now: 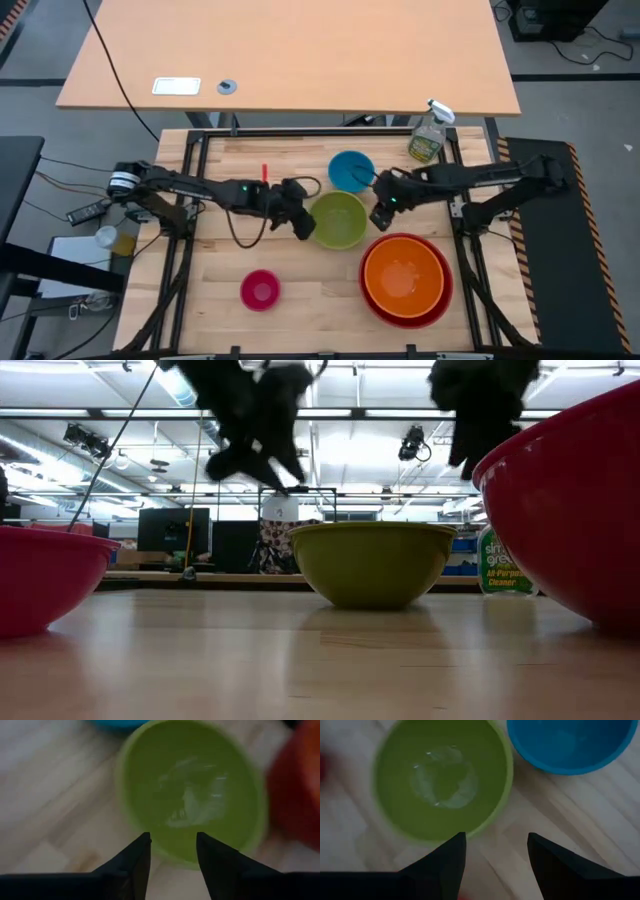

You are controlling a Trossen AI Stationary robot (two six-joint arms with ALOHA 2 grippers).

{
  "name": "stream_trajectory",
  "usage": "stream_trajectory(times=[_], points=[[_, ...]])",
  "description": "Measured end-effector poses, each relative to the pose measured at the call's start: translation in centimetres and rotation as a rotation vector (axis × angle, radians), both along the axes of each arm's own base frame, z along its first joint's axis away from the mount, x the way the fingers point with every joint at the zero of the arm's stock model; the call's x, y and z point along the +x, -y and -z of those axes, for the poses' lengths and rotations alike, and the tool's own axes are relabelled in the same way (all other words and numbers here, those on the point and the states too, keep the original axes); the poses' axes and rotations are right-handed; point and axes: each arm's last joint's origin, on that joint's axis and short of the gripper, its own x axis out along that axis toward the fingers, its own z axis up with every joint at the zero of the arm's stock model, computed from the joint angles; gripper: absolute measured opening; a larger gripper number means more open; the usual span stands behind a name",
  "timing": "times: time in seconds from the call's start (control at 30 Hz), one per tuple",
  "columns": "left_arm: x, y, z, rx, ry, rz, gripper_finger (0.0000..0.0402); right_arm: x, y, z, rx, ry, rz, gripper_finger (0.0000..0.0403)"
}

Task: Nest bowls inside each other by size order
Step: Stack the green bowl on top of the orange bowl

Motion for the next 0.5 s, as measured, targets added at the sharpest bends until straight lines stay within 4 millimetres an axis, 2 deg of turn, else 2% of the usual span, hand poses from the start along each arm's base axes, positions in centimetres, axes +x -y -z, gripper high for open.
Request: stream_trajectory(times=[0.1, 0.17, 0.37, 0.5], points=[[-0.7, -1.5, 2.6, -0.147, -0.004, -0.101, 0.0176, 1.1, 1.5, 1.2, 0.02, -0.037, 0.016, 0.0218], [-1.0, -2.1, 3.7, -0.199, 0.03, -0.158, 0.0187, 1.5, 2.1, 1.9, 0.034, -0.065, 0.023, 0.0218], [-0.5, -2.5, 4.3, -0.25, 0.135, -0.205, 0.0212, 2.9, 2.9, 3.5, 0.062, -0.063, 0.013, 0.0217], [-0.4, -2.4, 4.8, -0.268, 0.116, -0.21, 0.0212, 2.7, 3.0, 5.3, 0.108, -0.037, 0.018, 0.0212]])
